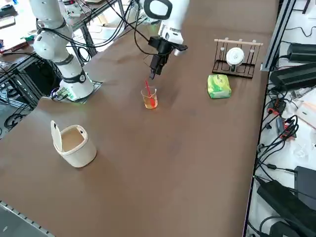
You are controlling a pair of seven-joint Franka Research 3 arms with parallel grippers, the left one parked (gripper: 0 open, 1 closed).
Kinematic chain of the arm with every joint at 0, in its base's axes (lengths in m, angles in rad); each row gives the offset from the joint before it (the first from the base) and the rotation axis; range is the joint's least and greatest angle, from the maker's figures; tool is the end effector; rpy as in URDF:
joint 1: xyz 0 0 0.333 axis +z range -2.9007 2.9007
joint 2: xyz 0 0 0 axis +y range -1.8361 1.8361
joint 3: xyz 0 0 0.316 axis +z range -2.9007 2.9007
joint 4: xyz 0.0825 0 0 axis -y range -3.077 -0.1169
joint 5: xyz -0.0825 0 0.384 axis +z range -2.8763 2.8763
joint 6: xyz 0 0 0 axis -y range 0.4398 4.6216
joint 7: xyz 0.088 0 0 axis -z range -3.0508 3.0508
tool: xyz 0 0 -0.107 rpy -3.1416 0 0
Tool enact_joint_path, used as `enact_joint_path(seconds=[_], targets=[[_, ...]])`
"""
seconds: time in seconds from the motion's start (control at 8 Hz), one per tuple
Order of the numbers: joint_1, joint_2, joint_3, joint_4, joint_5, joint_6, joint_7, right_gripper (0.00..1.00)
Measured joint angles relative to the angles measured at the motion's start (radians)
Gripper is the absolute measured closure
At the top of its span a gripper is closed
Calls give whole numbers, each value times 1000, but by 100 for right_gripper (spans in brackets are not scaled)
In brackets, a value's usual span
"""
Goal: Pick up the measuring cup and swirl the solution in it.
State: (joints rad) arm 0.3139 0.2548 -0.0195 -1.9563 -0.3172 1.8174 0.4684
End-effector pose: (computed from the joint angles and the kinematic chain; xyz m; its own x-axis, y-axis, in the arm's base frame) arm 0.5427 0.1381 0.3256 0.9680 -0.0843 -0.2363 0.0192 -0.9141 0.4051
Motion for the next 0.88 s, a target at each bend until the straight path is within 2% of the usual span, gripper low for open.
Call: enact_joint_path(seconds=[0.5,0.88], targets=[[-22,-4,-17,155,77,-80,-145,0],[-118,-9,-26,287,205,-160,-330,0]])
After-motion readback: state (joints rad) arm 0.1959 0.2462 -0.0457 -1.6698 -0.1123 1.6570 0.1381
